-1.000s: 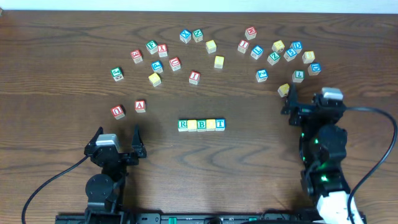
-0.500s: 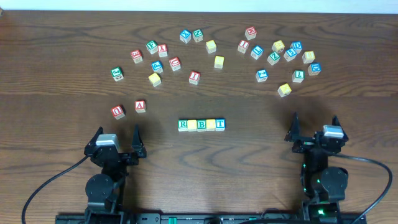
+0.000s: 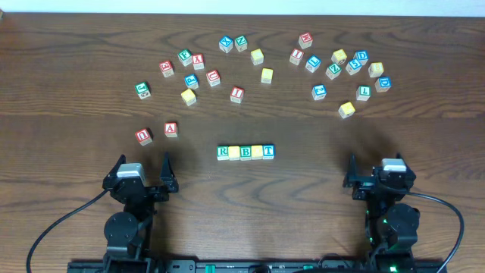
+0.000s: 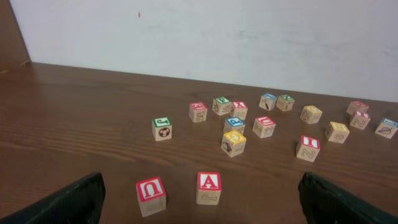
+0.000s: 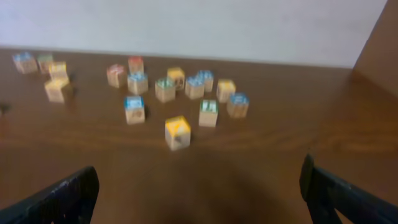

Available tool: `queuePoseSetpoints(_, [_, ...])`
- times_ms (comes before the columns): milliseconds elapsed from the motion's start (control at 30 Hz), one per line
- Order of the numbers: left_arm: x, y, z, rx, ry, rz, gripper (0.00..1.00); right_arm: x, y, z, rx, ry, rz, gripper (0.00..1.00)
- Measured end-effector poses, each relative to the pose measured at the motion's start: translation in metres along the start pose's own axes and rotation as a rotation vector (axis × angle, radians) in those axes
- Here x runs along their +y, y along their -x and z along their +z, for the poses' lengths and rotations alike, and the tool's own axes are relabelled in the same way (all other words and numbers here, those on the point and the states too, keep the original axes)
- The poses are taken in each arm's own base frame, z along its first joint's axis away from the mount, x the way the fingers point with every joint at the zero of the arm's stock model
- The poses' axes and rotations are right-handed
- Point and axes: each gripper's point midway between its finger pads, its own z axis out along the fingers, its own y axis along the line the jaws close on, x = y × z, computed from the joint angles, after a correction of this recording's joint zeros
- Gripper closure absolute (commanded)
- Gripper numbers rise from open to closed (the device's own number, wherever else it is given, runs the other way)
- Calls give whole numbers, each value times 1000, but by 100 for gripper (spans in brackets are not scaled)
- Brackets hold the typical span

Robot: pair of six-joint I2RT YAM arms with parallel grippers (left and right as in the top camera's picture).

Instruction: Spell out ROBOT

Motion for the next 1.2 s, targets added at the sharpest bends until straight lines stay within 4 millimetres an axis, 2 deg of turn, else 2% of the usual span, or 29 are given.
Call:
queuePoseSetpoints(100, [0, 0, 0, 0, 0, 0, 2, 3, -9, -2, 34, 19, -11, 1])
queuePoseSetpoints(400, [0, 0, 0, 0, 0, 0, 2, 2, -2, -3, 1, 26, -29, 1])
queuePoseSetpoints(800, [0, 0, 0, 0, 0, 0, 2, -30, 16, -10, -79, -96, -7, 1])
queuePoseSetpoints(867, [0, 0, 0, 0, 0, 0, 2, -31, 21, -12, -103, -100, -6, 1])
queuePoseSetpoints(1200, [0, 0, 0, 0, 0, 0, 2, -24, 22, -12, -108, -68, -9, 1])
